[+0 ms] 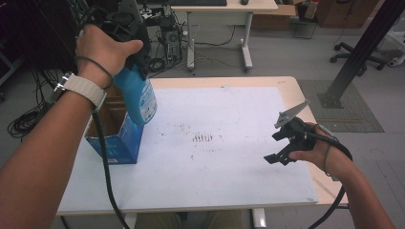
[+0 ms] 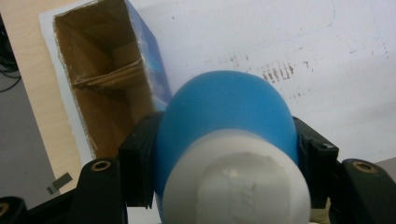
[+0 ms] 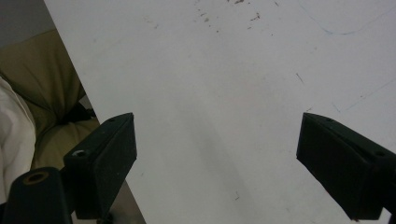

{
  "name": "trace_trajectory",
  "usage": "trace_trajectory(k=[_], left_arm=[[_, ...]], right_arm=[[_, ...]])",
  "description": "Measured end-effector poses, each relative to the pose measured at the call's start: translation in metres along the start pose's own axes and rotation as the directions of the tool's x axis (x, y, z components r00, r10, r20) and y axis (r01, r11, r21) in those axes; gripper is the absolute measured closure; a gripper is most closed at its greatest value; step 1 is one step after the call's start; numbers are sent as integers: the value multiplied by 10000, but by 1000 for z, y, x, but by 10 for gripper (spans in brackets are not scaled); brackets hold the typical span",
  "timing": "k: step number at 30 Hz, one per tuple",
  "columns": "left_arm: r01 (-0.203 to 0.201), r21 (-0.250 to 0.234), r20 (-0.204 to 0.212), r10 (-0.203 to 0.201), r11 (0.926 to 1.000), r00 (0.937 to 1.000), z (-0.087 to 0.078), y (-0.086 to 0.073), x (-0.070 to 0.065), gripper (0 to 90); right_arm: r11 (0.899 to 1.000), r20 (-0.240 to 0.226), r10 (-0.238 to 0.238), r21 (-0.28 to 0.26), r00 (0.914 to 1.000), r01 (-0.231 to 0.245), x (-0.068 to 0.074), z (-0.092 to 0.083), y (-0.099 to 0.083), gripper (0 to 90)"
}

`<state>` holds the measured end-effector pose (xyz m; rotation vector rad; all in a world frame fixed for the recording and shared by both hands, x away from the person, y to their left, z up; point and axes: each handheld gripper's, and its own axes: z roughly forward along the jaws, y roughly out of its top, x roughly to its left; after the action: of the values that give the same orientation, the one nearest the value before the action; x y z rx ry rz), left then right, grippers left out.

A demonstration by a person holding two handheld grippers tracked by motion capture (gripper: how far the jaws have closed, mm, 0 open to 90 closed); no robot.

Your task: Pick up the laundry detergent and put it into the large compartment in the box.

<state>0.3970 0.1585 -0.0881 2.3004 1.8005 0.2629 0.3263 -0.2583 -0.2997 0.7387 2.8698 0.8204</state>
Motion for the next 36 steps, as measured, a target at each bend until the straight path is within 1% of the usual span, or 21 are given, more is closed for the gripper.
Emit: trace_trajectory(k=[2,3,6,9,12,16,19,22,25,29,36], left_arm=[[58,42,-43,-58,10000,10000,-2,0,3,373],[175,-13,-48,-175,9998,9998,-3,0,5,373],[351,-80,-91,-352,9994,9993,-7,-1,10,373],[489,-35,-168,-490,9988,9987,-9,-1,13,372],[723,-38,-254,-724,9974,9971,-11,-1,18,373],[868,-41,-389,-869,9962,9955,-14,-1,22,373],[976,-93,-353,-979,9952,9946,-16,-2,27,373],[1125,-108,-341,-1128,9936,9930,-17,-2,31,373],[1254,-129,-451,-1259,9920,9910,-18,-3,36,372],[1335,-90,-595,-1338,9910,9892,-19,-4,40,373],[1650,-233,-566,-1661,9860,9845,-24,-7,49,373]], right_arm=[[10000,17,21,-3,10000,-21,0,-1,0,123],[10000,21,22,2,10000,-22,0,-1,0,123],[10000,14,-5,-27,10000,5,0,-1,0,123],[10000,0,6,-3,10000,-6,0,0,0,123],[10000,-12,21,27,10000,-21,-1,1,0,123],[10000,-26,-44,32,10000,44,0,1,1,123],[10000,-21,-21,27,10000,21,0,1,1,123],[10000,-12,-8,64,10000,8,0,1,1,123],[10000,-25,-12,93,10000,12,0,2,1,123],[10000,-17,0,74,10000,0,-1,2,1,123],[10000,-19,-31,64,10000,31,0,2,2,123]])
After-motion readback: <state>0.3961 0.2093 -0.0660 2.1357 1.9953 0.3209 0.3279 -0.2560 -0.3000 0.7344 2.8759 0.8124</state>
